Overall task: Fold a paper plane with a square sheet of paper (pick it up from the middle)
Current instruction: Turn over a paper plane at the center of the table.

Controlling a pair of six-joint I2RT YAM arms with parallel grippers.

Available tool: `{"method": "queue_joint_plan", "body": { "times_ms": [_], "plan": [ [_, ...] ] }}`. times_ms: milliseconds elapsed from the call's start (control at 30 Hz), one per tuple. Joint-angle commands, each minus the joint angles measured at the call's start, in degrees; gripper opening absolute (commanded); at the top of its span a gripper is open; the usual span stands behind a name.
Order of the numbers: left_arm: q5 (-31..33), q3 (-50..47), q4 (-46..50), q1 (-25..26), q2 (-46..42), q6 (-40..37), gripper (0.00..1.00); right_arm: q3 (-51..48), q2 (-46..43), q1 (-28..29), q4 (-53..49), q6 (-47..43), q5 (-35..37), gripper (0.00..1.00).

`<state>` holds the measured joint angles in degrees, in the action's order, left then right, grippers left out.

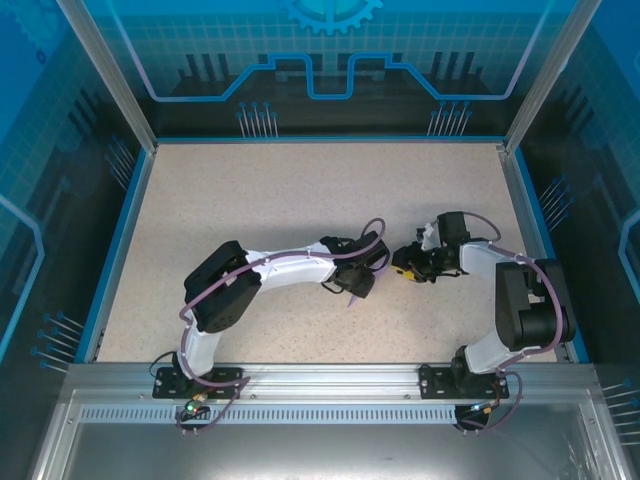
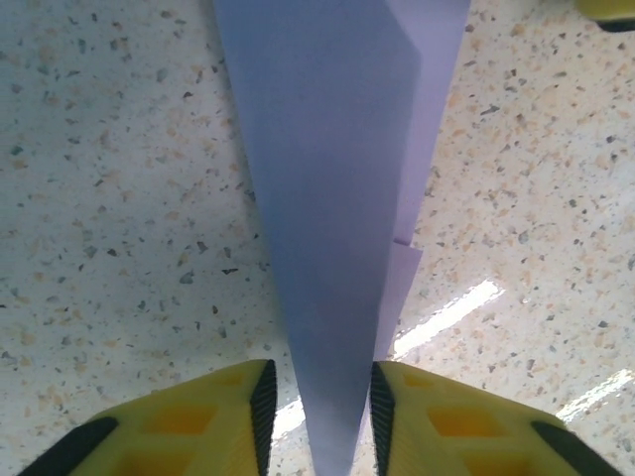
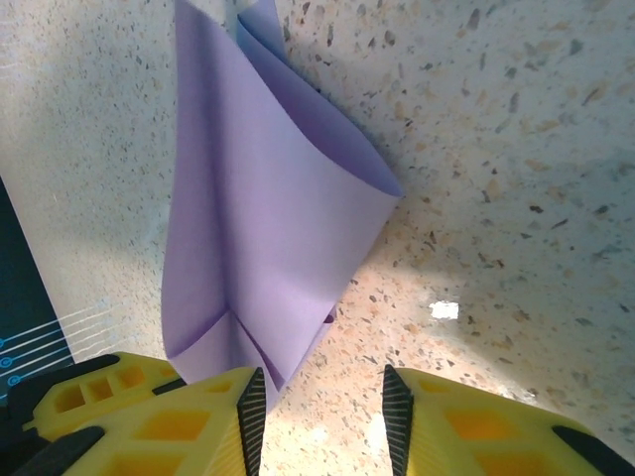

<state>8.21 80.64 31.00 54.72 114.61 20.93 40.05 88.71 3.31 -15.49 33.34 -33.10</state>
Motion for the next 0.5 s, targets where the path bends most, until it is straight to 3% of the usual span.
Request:
{"method": "queue_joint_plan", "body": {
  "times_ms": [0, 467],
  "plan": [
    [1.5, 1.1, 1.9, 0.4, 0.3, 0.6, 0.23, -0.8, -1.0, -0.7, 0.0, -0.9, -1.8, 0.39],
    [1.3, 2.3, 3.1, 0.4, -1.6, 2.3, 0.00, -1.9, -2.5, 0.7, 0.6, -0.2, -5.5, 0.41]
  ]
}}
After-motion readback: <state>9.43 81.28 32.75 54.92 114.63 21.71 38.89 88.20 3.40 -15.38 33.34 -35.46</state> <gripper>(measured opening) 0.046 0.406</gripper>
